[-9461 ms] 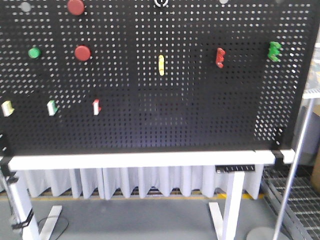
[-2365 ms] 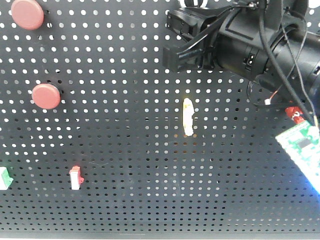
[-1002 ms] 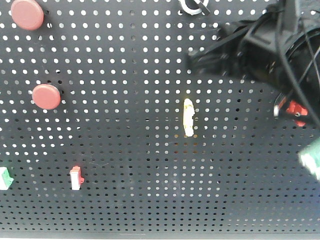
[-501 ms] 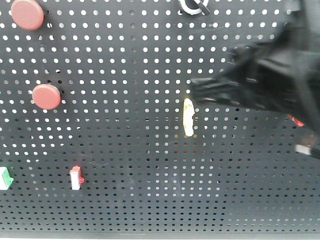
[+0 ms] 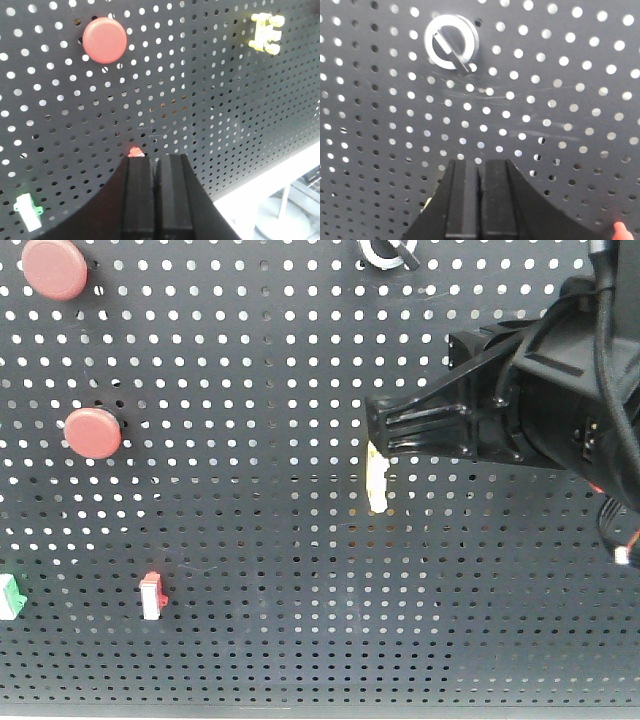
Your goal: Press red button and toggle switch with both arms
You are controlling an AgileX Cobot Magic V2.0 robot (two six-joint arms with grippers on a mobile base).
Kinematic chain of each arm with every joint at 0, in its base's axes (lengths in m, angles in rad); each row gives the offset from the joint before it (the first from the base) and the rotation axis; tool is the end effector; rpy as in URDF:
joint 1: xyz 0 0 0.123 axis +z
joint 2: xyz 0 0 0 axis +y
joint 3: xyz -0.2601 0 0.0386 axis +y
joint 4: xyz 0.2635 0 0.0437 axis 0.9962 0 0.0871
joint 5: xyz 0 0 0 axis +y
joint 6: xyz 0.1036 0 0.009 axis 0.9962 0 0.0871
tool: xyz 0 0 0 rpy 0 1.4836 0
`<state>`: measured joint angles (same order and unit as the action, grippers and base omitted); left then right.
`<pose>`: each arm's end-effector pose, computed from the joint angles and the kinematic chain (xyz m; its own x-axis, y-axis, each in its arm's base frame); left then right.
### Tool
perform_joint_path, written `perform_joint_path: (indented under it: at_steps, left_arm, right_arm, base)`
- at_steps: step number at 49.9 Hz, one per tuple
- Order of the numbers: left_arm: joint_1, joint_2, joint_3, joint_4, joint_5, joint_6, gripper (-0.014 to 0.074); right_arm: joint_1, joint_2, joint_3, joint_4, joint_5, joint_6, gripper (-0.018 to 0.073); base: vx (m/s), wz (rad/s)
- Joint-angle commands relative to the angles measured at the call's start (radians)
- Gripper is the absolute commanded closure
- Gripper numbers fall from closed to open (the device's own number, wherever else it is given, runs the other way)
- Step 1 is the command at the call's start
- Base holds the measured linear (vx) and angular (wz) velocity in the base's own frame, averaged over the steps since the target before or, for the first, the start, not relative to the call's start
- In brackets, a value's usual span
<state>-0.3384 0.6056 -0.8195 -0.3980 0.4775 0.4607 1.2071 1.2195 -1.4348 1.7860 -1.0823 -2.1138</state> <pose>0.1425 -0.0698 0.3867 -0.0838 0.1371 -0.9870 0.5043 0.8601 0.0767 0.1718 0.1992 0.4753 -0.0103 -0.1790 -0.9838 -0.1688 0.9700 -0.1747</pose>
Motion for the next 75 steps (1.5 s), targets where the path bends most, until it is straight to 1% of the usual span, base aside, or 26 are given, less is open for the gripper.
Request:
perform_joint_path:
  at_steps: [1, 11, 15, 21, 26, 32, 38, 43, 52, 62, 67, 75]
  left_arm:
    - [-0.001, 0.005, -0.025, -0.006, -0.066, -0.006, 0.0595]
    - [-0.001, 0.005, -0.025, -0.006, -0.057, -0.006, 0.0595]
    - [-0.001, 0.005, -0.024, -0.006, -0.056, -0.006, 0.0595]
    - [-0.001, 0.001, 0.009, -0.008, -0.075, -0.006, 0.0595]
    - [-0.001, -0.011, 0.116, -0.014, -0.139, -0.006, 0.0595]
    - [-0.001, -0.07, 0.277, -0.075, -0.225, -0.006, 0.0595]
    - [-0.001, -0.157, 0.42, -0.125, -0.3, -0.007, 0.0595]
    - [-0.001, -0.227, 0.49, -0.139, -0.331, -0.007, 0.0595]
    - [-0.001, -0.258, 0.513, -0.139, -0.335, -0.006, 0.0595]
    - [-0.001, -0.258, 0.513, -0.139, -0.31, -0.006, 0.0595]
    - [-0.001, -0.258, 0.513, -0.139, -0.309, -0.006, 0.0595]
    - [-0.001, -0.258, 0.513, -0.139, -0.309, -0.006, 0.0595]
  right_arm:
    - [0.024, -0.022, 0.017, -0.002, 0.0, -0.01, 0.0562]
    - [0.109, -0.053, 0.283, -0.002, 0.0, -0.005, 0.0562]
    - [0.118, -0.072, 0.376, -0.002, -0.003, 0.028, 0.0562]
    - [0.116, -0.128, 0.506, -0.002, -0.012, 0.12, 0.0562]
    - [0.116, -0.207, 0.607, -0.012, -0.012, 0.195, 0.0562]
    - [0.116, -0.342, 0.707, -0.032, -0.012, 0.295, 0.0562]
    - [0.116, -0.494, 0.785, -0.03, -0.012, 0.292, 0.0562]
    - [0.116, -0.624, 0.825, -0.029, -0.016, 0.278, 0.0562]
    - [0.116, -0.769, 0.834, -0.027, -0.015, 0.27, 0.0562]
    - [0.116, -0.796, 0.834, -0.025, -0.014, 0.267, 0.0562]
    - [0.116, -0.795, 0.834, -0.002, 0.003, 0.269, 0.0562]
    - [0.116, -0.797, 0.834, -0.002, 0.003, 0.278, 0.0562]
  base:
    - [0.0, 0.0]
    - [0.0, 0.0]
    - [0.0, 0.0]
    - [0.0, 0.0]
    - [0.0, 0.0]
    - [0.0, 0.0]
    - [0.0, 0.0]
    - [0.0, 0.0]
    - [0.0, 0.0]
    - [0.0, 0.0]
    - [0.0, 0.0]
    - [0.0, 0.0]
